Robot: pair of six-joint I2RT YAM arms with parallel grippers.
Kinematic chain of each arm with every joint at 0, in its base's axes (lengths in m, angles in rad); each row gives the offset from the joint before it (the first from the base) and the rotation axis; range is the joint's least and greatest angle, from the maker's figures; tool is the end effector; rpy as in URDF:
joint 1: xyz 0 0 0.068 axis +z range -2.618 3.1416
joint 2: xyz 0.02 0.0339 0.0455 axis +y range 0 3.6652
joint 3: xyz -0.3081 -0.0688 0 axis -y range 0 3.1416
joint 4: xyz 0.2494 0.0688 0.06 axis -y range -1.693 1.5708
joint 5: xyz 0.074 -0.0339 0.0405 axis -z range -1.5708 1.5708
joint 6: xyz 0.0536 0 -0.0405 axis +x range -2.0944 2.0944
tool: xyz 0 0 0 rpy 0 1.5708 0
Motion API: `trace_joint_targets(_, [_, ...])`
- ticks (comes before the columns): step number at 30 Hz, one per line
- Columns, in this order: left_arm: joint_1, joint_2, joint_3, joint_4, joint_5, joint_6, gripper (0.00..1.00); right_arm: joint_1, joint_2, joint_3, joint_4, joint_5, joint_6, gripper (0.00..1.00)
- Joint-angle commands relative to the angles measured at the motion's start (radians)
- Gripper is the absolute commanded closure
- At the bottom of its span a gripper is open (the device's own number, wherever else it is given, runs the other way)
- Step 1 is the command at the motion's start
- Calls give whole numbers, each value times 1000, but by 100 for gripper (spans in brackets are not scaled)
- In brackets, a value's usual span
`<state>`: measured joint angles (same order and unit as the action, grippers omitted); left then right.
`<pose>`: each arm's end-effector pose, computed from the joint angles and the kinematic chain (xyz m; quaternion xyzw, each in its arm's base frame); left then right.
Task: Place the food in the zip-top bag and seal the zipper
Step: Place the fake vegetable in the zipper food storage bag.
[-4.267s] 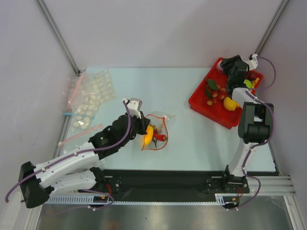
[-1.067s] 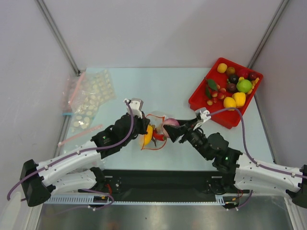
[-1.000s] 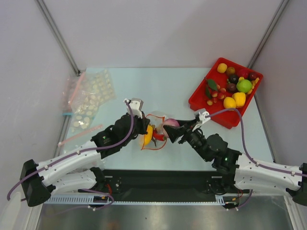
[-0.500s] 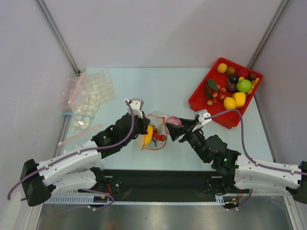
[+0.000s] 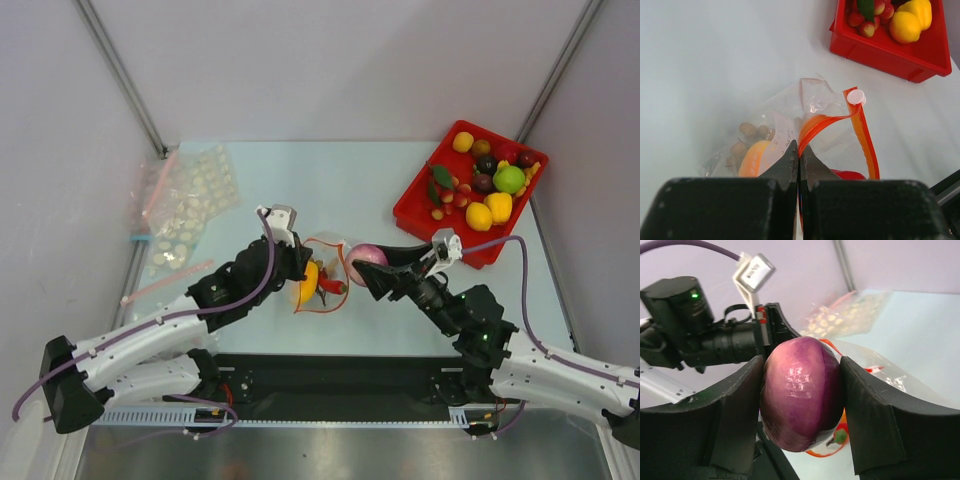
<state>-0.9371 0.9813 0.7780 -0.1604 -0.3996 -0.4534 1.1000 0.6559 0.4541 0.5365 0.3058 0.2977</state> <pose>0.1473 -0.1653 0.3341 0.0839 0.8104 -0.2309 0.5318 0.0826 0.1267 0.3513 -0.1093 0.5757 0.4506 0.6735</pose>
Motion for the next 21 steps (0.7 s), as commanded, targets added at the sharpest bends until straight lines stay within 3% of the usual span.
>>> trace_joint_targets(1, [8, -33, 18, 30, 22, -8, 100, -66, -24, -12, 111, -270, 61, 91])
trace_joint_targets(9, [8, -44, 17, 32, 41, -10, 100, -276, 13, -22, 229, -692, 259, 92])
trace_joint_targets(17, [8, -53, 21, 30, 79, -13, 100, -315, 68, -12, 261, -731, 279, 93])
trace_joint_targets(21, [8, -61, 27, 22, 97, -11, 100, -278, 76, 12, 176, -676, 174, 94])
